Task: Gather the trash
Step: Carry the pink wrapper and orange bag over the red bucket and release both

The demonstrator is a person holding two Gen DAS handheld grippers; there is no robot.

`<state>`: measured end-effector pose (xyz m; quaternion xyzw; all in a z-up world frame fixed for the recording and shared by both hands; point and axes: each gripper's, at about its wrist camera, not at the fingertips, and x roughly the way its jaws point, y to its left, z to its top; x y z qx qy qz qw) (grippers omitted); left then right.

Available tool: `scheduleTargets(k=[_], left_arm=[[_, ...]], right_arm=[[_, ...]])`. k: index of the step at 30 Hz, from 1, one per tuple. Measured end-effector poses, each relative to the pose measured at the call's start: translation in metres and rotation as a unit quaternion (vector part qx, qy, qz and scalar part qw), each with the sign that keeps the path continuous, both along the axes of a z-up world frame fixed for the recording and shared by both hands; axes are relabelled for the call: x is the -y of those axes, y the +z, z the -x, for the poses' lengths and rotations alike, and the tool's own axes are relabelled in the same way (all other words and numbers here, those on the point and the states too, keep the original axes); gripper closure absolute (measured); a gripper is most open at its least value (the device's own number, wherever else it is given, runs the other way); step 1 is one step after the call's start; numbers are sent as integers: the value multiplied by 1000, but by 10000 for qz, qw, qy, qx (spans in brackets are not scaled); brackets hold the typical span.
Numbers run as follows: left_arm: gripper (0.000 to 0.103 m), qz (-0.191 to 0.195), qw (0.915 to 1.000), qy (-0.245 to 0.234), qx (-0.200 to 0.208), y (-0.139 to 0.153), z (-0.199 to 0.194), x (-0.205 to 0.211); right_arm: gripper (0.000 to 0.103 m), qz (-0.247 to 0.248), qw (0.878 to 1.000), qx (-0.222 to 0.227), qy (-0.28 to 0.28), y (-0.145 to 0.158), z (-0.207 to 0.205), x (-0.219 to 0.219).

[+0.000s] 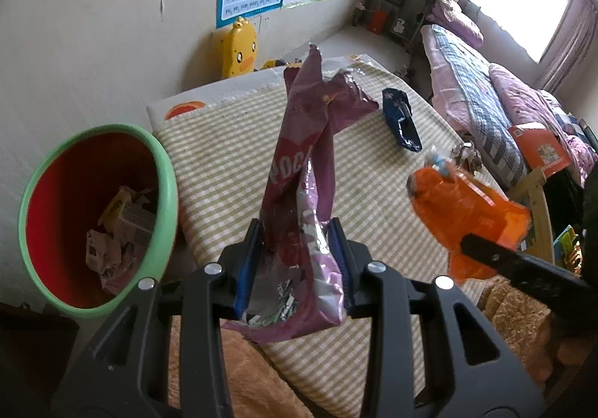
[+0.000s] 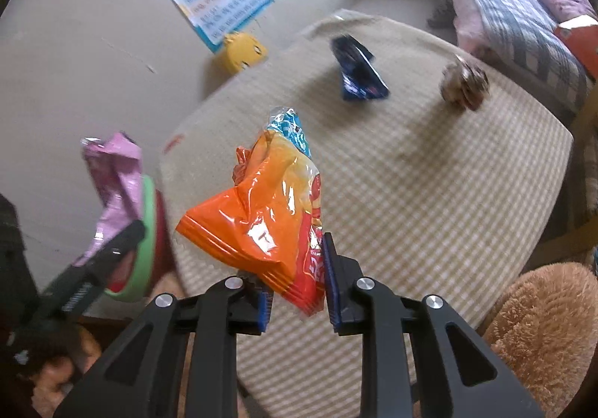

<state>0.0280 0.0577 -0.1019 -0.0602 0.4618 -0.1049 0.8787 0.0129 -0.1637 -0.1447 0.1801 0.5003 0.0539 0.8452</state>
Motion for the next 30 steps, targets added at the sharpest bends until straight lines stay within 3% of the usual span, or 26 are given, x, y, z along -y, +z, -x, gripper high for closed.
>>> scheduleTargets(k=[14, 30], left_arm=[[69, -80, 9971, 734, 187, 5, -1, -64], [69, -202, 9870, 1594, -105, -25, 3, -156]], right_arm=[[82, 361, 9953, 649, 627, 54, -8, -65], [82, 443, 9858, 545, 1523, 49, -33, -159]])
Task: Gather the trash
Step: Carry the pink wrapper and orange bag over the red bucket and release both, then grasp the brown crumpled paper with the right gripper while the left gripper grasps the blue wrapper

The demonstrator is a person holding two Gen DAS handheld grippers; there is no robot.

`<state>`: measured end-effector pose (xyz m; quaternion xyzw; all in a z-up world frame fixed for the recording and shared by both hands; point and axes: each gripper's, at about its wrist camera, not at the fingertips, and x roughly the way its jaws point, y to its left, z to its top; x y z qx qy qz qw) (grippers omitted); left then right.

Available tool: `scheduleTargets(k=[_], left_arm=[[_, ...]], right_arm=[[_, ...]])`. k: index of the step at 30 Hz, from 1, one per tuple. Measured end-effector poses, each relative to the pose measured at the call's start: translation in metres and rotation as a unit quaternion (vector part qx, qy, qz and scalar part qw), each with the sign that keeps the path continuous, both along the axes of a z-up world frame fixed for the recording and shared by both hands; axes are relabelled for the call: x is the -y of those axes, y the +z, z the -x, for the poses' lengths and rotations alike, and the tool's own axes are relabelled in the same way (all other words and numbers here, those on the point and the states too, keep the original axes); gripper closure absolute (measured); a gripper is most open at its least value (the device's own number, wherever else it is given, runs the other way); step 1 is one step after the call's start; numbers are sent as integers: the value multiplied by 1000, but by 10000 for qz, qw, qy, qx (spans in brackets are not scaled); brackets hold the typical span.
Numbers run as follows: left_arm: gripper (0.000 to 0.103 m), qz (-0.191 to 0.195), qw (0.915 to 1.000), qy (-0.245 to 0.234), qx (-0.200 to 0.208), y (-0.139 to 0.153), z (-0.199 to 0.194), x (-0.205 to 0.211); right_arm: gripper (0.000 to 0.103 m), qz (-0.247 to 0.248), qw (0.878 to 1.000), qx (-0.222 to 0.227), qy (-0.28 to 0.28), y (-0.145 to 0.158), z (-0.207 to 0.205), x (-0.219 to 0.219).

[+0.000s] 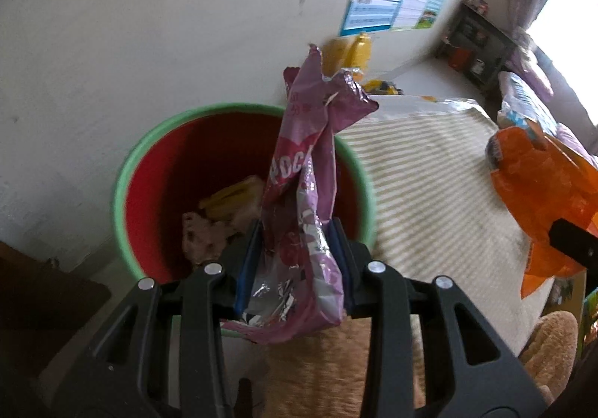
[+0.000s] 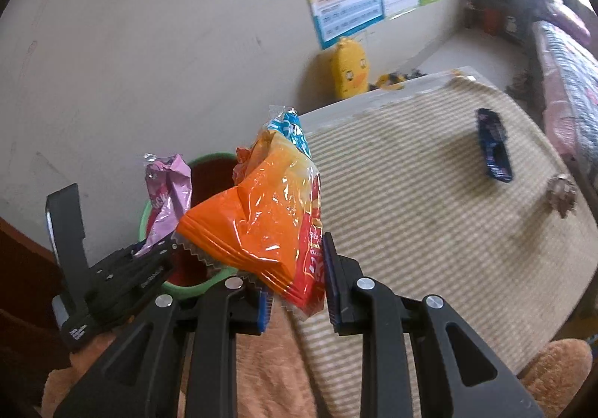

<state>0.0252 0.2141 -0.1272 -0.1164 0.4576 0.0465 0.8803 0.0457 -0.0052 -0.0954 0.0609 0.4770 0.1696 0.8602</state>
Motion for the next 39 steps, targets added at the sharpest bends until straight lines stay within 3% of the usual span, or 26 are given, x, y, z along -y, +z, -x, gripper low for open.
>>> scheduleTargets(k=[11, 12, 13, 15, 18, 23, 28, 31, 34, 37, 39], left_arm=[[66, -140, 9990, 385, -202, -9, -4, -50], [57, -149, 9988, 425, -215, -10, -4, -52], [37, -164, 9984, 488, -220, -10, -4, -55], [19, -201, 9974, 675, -180, -10, -2, -59], [19, -109, 9967, 787, -185, -10, 0, -64], [19, -88, 9961, 840, -237, -13, 4, -64], [19, -88, 9973, 687, -226, -13, 8, -54], [19, -123, 9979, 590, -256, -13, 7, -46], [19, -148, 9982, 520, -273, -13, 6, -38], [19, -228, 9987, 355, -298, -11, 1, -20], [19, -313, 9988, 213, -299, -9, -2, -5]], right_arm=[[81, -447, 9969, -337, 559, -18, -29, -70], [80, -518, 9958, -394, 642, -19, -33, -79], [79, -565, 9949, -436, 707, -20, -36, -83], [74, -663, 9935, -484, 794, -22, -41, -93], [52, -837, 9921, -438, 820, -23, -45, -102], [48, -873, 9929, -340, 737, -24, -43, -89], [45, -339, 9992, -7, -213, -34, -56, -15], [45, 9, 9897, -108, -1426, -51, -64, 66], [45, 22, 9601, -231, -2786, -66, -60, 157], [44, 246, 9291, -279, -3680, -78, -57, 229], [44, 243, 9175, -380, -3953, -85, -58, 259]])
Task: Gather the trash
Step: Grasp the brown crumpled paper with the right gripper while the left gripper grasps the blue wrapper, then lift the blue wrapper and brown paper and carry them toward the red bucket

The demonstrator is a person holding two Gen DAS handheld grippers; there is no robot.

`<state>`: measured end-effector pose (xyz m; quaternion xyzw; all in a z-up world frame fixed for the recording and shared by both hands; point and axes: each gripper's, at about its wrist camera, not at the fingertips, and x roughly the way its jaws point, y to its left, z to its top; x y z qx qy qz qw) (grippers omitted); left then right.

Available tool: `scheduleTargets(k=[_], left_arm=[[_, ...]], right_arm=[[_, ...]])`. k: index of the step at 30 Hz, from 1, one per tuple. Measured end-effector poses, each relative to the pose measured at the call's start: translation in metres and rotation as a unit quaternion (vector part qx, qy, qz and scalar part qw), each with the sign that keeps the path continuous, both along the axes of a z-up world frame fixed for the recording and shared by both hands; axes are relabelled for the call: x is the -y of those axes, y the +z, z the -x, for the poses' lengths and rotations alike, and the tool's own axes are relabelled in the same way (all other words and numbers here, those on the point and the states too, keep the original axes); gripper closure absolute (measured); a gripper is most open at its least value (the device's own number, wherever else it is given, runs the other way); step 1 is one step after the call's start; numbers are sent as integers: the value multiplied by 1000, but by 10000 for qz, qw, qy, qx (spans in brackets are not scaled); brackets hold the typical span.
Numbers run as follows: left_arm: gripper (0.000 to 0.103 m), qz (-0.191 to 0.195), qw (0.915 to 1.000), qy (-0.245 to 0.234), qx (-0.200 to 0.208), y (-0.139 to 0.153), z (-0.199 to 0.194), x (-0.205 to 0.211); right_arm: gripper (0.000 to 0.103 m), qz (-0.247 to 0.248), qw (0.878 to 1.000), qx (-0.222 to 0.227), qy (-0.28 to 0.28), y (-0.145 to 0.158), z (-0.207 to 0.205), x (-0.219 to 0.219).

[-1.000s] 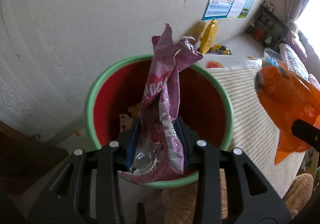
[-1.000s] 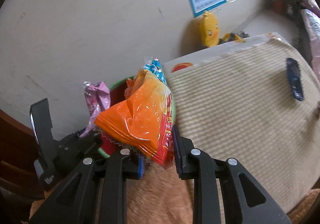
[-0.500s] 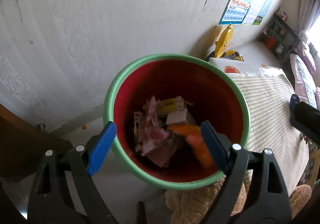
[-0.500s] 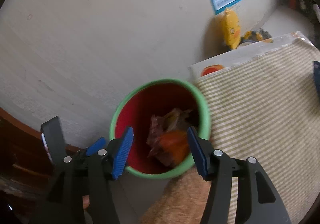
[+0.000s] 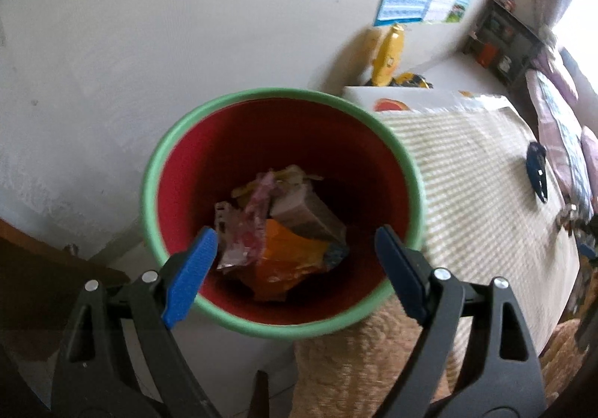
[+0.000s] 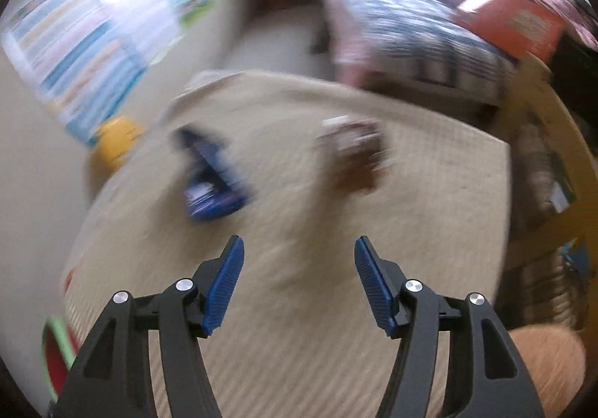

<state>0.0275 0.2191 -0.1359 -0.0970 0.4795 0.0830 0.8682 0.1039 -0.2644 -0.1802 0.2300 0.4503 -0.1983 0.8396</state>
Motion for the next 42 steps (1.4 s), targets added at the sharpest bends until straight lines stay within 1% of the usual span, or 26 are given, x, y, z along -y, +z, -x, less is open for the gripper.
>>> scheduleTargets(k=[2, 3, 4, 7, 8, 9, 10, 12, 14, 16, 18, 20, 21, 23, 24, 26, 27, 29, 30, 33, 35, 37, 39, 40, 42], left_arm=[[19, -18, 9999, -168, -22, 3, -4, 18], [19, 5, 9997, -254, -35, 4, -5, 26], [19, 20, 9993, -360, -48, 5, -7, 37], [19, 36, 9977, -676, -76, 10, -13, 71], [19, 56, 9966, -814, -68, 12, -15, 85], [19, 52, 9958, -913, -54, 14, -16, 95], [19, 19, 9943, -1066, -33, 16, -19, 110], [19, -6, 9912, -1321, 0, 19, -26, 135], [19, 9, 9878, -1558, 66, 22, -35, 162], [19, 68, 9834, -1806, 151, 24, -51, 193], [19, 141, 9783, -2055, 240, 22, -70, 227], [19, 112, 9738, -2256, 276, 16, -94, 263], [19, 115, 9724, -2313, 277, 13, -103, 276], [19, 161, 9679, -2496, 265, 3, -130, 313], [19, 130, 9669, -2536, 253, -1, -137, 326], [20, -66, 9660, -2574, 238, -12, -158, 356], [22, -122, 9659, -2575, 239, -14, -164, 364], [23, -220, 9648, -2618, 160, -23, -177, 384], [24, -259, 9647, -2619, 114, -25, -181, 387], [24, -405, 9639, -2630, -47, -36, -195, 402], [29, -500, 9640, -2606, -191, -44, -204, 408], [39, -442, 9649, -2561, -370, -51, -212, 409], [55, -346, 9661, -2489, -593, -58, -219, 409], [66, -306, 9668, -2440, -692, -62, -222, 408], [72, -230, 9680, -2368, -794, -66, -223, 403]], right_arm=[[42, -95, 9996, -46, -275, -5, -8, 26], [35, -122, 9993, -53, -351, -8, -15, 37], [32, -127, 9992, -81, -364, -10, -21, 43], [33, -148, 9992, -277, -240, -22, -39, 56], [47, -142, 9992, -325, -199, -27, -43, 55], [66, -122, 9991, -379, -135, -32, -48, 57], [67, -125, 9990, -417, -83, -35, -49, 58], [75, -164, 9991, -377, 70, -39, -47, 60], [78, -112, 9993, -267, 216, -34, -36, 57], [79, -163, 9988, -4, 456, -23, -10, 54], [79, -203, 9972, 139, 708, -13, 14, 44], [79, -296, 9942, 263, 1004, -4, 50, 29], [78, -295, 9934, 304, 1062, -1, 62, 23], [78, -165, 9925, 427, 1137, 4, 92, 11], [78, -112, 9925, 457, 1131, 6, 95, 9], [78, -39, 9923, 567, 1104, 8, 102, 9], [78, -9, 9924, 593, 1082, 9, 99, 10], [78, -103, 9928, 667, 992, 4, 99, 15], [78, -229, 9927, 667, 979, 1, 98, 17], [78, -259, 9914, 714, 1067, 0, 96, 17], [78, -249, 9905, 750, 1125, 0, 96, 15], [78, -294, 9901, 780, 1132, 0, 95, 16], [77, -337, 9901, 796, 1105, -2, 96, 18], [77, -352, 9902, 804, 1087, -2, 96, 19], [77, -331, 9903, 788, 1097, -3, 95, 18]])
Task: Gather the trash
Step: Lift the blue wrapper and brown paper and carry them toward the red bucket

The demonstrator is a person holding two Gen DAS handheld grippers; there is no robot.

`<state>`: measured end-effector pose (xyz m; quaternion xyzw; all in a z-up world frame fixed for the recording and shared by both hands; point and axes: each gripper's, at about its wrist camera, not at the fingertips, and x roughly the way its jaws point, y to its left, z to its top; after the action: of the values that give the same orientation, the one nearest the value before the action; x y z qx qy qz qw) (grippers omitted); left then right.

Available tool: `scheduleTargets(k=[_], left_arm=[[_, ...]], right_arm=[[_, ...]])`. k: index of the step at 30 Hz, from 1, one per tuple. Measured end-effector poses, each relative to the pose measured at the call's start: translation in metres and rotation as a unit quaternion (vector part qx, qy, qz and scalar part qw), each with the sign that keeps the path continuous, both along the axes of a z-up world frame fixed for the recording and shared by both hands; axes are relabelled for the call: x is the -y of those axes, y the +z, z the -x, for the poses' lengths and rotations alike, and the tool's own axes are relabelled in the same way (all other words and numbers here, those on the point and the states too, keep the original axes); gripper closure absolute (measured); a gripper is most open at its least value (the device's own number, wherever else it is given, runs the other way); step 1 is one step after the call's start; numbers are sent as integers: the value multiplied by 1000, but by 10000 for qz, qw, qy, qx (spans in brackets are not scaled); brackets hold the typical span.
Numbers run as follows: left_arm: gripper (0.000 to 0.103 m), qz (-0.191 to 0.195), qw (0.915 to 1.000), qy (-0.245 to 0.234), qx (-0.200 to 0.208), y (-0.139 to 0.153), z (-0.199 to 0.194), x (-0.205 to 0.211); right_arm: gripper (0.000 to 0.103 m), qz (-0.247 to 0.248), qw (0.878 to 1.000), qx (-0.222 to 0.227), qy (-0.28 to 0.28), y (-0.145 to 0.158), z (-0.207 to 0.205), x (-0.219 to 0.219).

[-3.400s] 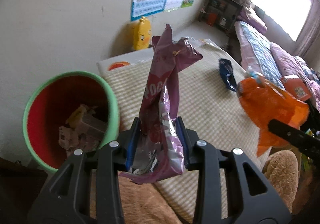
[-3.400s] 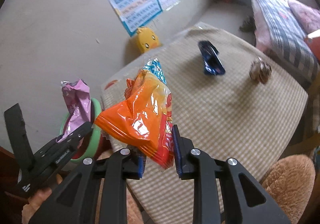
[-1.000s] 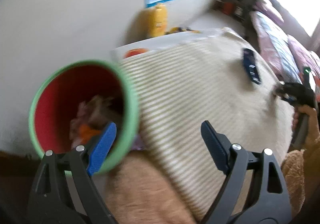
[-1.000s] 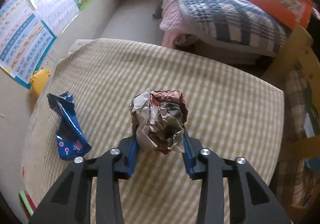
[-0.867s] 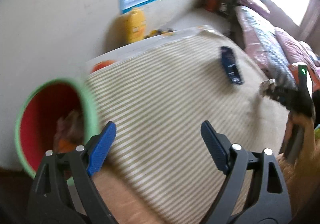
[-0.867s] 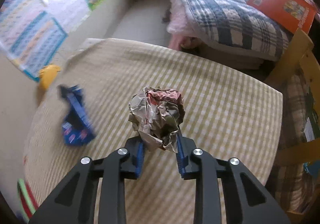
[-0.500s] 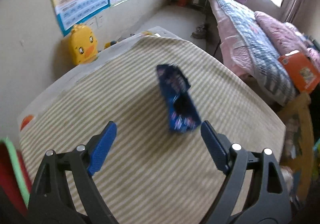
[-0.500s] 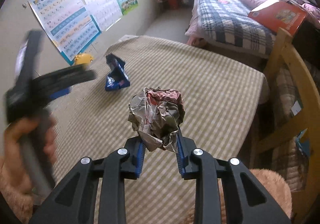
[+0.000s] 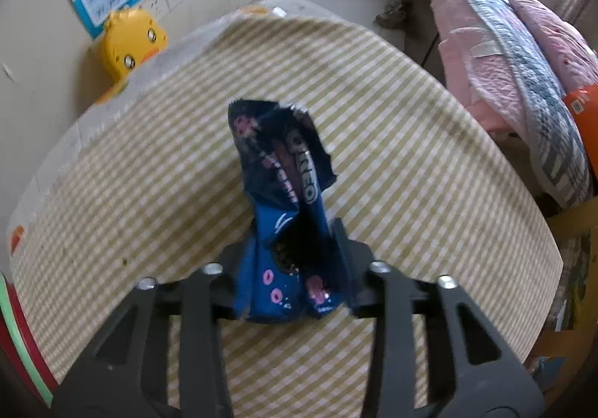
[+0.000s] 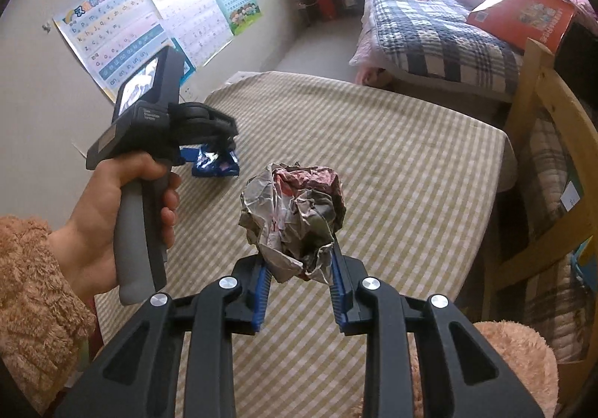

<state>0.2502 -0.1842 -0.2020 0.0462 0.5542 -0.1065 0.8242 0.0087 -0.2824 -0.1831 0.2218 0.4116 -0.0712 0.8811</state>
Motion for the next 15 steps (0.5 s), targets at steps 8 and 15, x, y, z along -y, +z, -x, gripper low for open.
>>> scheduleTargets(k=[8, 15], left_arm=[[87, 180, 9976, -443, 504, 35, 50, -36], [87, 371, 9968, -232, 662, 63, 124, -109]], right_arm=[[77, 170, 9998, -85, 77, -3, -4, -10], [77, 339, 9991, -234, 73, -4, -7, -15]])
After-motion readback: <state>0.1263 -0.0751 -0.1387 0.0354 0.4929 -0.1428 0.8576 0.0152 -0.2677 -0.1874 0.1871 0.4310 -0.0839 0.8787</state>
